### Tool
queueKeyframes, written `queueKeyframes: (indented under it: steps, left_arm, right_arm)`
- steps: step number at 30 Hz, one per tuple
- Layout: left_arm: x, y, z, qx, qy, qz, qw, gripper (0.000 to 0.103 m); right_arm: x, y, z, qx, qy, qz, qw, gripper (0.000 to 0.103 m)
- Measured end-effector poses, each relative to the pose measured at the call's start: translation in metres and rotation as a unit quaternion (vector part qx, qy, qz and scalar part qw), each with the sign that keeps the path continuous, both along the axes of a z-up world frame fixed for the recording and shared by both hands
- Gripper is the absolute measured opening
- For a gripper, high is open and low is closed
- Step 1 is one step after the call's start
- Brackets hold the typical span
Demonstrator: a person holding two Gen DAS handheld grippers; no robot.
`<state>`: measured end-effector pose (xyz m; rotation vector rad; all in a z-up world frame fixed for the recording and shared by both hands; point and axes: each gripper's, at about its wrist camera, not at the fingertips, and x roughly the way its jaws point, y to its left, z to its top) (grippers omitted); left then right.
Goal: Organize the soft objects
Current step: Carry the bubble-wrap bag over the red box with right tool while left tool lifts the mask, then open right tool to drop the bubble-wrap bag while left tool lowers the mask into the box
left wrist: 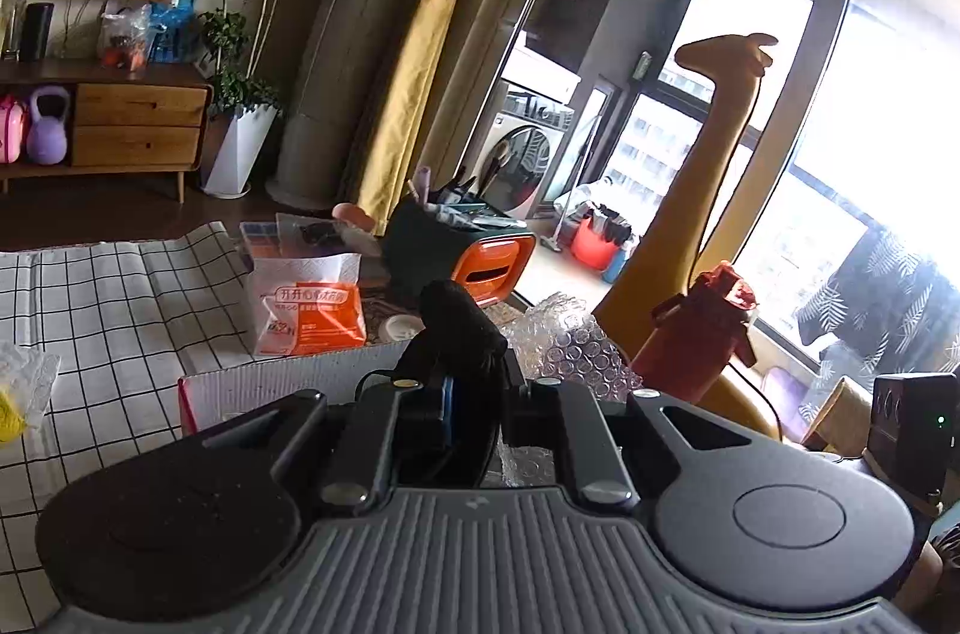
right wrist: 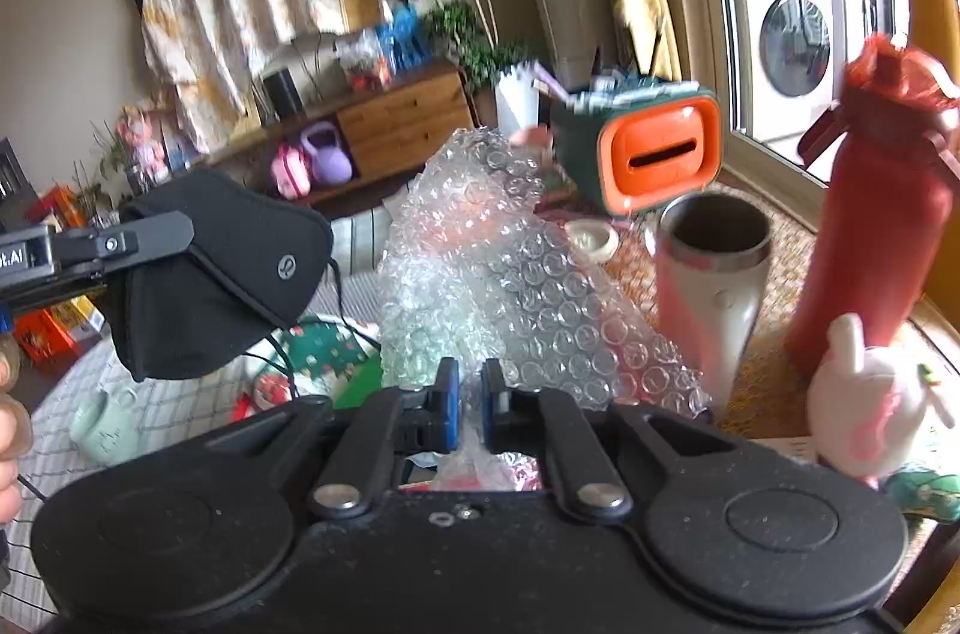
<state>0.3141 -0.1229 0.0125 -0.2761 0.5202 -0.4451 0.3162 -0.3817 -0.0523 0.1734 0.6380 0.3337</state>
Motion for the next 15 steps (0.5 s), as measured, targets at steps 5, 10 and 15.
queueKeyframes:
  steps: [5,10,15]
  left_arm:
    - [0.021,0.003,-0.025,0.015,0.025,0.011,0.9995,0.013]
    - [0.034,0.003,-0.053,0.026,0.051,0.010,0.9983,0.013]
    - [0.036,-0.012,-0.067,0.034,0.061,-0.020,0.9974,0.013]
  right_arm:
    - [0.029,0.018,-0.020,-0.010,0.016,-0.002,1.000,0.007]
    - [0.054,0.030,-0.040,-0.013,0.035,-0.006,0.999,0.007]
    - [0.070,0.039,-0.055,-0.020,0.048,-0.011,0.999,0.008]
